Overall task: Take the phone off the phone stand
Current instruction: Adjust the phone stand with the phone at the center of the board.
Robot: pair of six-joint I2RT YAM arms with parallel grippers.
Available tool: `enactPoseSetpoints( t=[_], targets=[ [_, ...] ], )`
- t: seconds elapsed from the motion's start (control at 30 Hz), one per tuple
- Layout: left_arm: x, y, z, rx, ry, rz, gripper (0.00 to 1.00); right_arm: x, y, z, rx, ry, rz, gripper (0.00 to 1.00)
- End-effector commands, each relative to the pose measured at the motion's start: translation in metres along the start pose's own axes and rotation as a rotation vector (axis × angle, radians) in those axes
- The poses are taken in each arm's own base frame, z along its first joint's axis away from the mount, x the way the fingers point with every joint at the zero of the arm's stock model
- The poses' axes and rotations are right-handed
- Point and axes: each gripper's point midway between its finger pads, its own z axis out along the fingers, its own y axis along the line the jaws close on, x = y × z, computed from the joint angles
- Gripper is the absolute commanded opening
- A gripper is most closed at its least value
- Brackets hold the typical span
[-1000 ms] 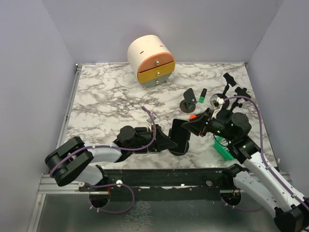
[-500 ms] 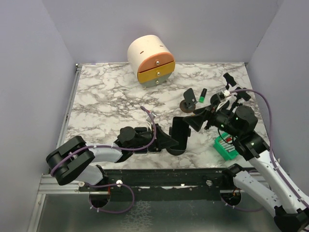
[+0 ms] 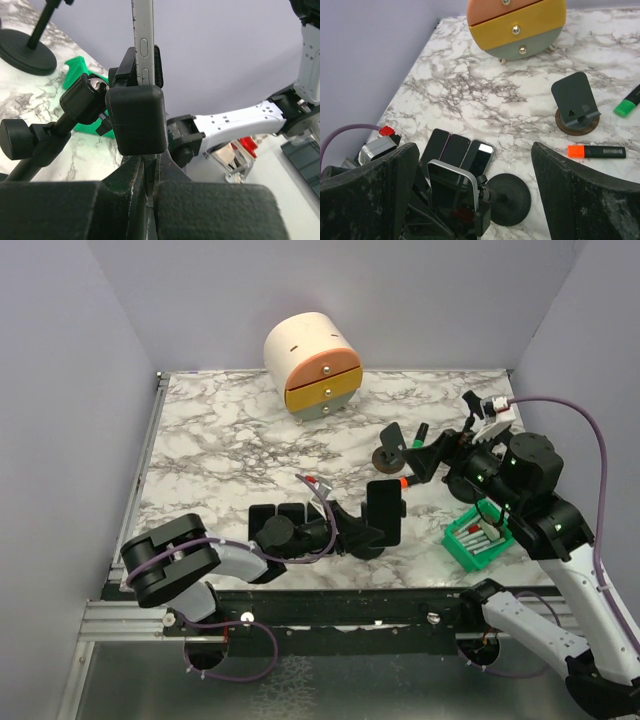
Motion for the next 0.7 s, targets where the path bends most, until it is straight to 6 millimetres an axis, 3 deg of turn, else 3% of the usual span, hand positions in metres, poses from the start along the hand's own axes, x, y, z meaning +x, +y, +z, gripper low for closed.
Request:
enactPoseSetpoints(
  t=[0.0,0.37,0.67],
  targets=[
    [-0.045,-0.005,0.006,0.018,-0.247,0.082,0.00,0.013,-0.012,0.001,0.091,0.120,0.019,1.00],
    [-0.065,-0.018,0.020,0.053,-0.307,0.072,0.00,0.000,-0.011,0.000,0.106,0.129,-0.030,1.00],
    [-0.075,0.004,0.019,-0.051,-0.378,0.005,0.00,-0.005,-0.012,0.009,0.129,0.141,-0.039,1.00]
  ],
)
